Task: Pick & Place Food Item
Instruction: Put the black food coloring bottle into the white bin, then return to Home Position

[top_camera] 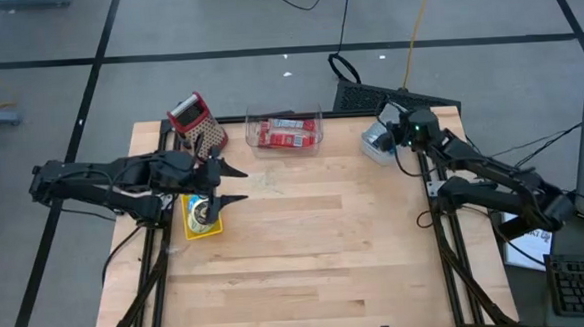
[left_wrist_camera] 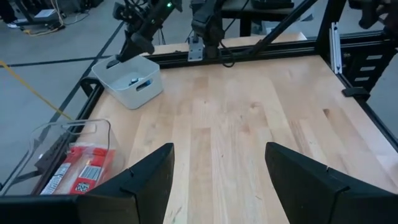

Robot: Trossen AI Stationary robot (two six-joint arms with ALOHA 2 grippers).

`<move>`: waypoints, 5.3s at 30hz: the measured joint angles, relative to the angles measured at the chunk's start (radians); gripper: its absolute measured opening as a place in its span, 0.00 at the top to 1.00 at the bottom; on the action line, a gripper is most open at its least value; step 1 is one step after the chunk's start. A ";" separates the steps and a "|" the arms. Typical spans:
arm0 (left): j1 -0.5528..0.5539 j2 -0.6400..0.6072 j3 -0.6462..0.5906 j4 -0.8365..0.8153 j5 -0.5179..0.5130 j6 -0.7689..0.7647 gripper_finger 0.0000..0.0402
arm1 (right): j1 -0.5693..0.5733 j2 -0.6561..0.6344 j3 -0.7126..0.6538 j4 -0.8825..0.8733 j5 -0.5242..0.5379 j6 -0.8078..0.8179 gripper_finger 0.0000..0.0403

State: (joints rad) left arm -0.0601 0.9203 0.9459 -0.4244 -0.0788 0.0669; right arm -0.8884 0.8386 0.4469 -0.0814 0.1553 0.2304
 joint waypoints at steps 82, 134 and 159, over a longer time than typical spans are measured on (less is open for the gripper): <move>-0.074 -0.915 -0.903 0.523 -0.220 -0.114 0.38 | 1.263 -0.537 -0.055 0.085 0.129 -0.043 0.55; -0.074 -0.914 -0.903 0.530 -0.231 0.056 0.38 | 1.295 -0.803 -0.430 0.150 0.076 -0.224 0.55; -0.074 -0.914 -0.903 0.530 -0.231 0.056 0.38 | 1.295 -0.801 -0.432 0.179 0.077 -0.224 0.55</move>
State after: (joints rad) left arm -0.1343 0.0063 0.0429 0.1060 -0.3099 0.1230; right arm 0.4061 0.0372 0.0151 0.0977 0.2325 0.0067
